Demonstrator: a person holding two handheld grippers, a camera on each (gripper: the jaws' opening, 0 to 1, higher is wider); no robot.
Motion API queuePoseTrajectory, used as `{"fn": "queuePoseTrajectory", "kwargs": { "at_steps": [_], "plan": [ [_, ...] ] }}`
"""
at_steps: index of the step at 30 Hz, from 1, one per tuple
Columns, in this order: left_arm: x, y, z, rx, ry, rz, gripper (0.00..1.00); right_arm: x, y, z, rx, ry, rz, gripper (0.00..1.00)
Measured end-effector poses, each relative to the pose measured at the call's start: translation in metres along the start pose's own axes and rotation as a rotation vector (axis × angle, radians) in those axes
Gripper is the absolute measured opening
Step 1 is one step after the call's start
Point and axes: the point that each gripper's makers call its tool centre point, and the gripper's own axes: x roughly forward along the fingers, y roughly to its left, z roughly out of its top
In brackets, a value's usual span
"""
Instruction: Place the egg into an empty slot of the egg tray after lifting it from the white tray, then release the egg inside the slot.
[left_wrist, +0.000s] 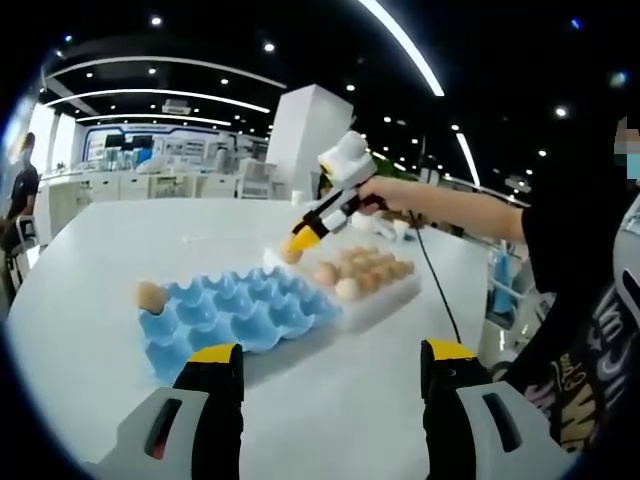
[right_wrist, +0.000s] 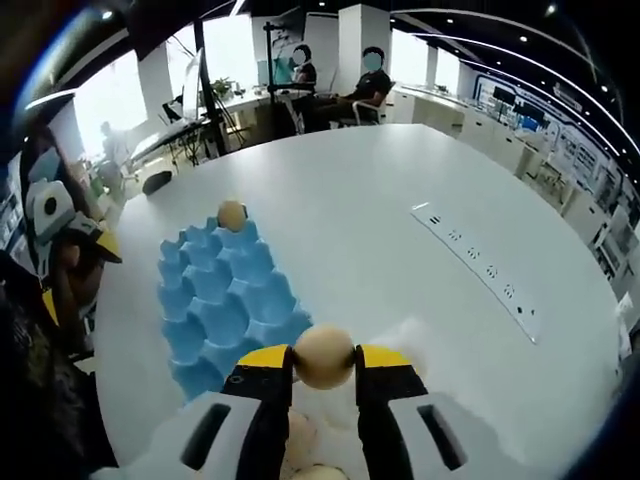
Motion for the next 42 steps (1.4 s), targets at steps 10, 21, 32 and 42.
{"fn": "queuePoseTrajectory", "kwargs": {
  "at_steps": [10, 21, 32, 42],
  "plan": [
    [-0.003, 0.000, 0.000, -0.001, -0.006, 0.001, 0.73, 0.011, 0.014, 0.016, -0.024, -0.013, 0.028, 0.26],
    [-0.006, 0.005, 0.005, -0.004, -0.015, 0.004, 0.73, 0.024, 0.029, 0.033, -0.056, -0.025, 0.058, 0.26],
    [-0.008, 0.009, 0.010, -0.006, -0.023, 0.003, 0.73, 0.041, 0.036, 0.059, -0.083, -0.037, 0.087, 0.26],
    [-0.009, 0.011, 0.014, -0.007, -0.032, 0.003, 0.73, 0.055, 0.048, 0.077, -0.111, -0.039, 0.111, 0.26]
  ]
}}
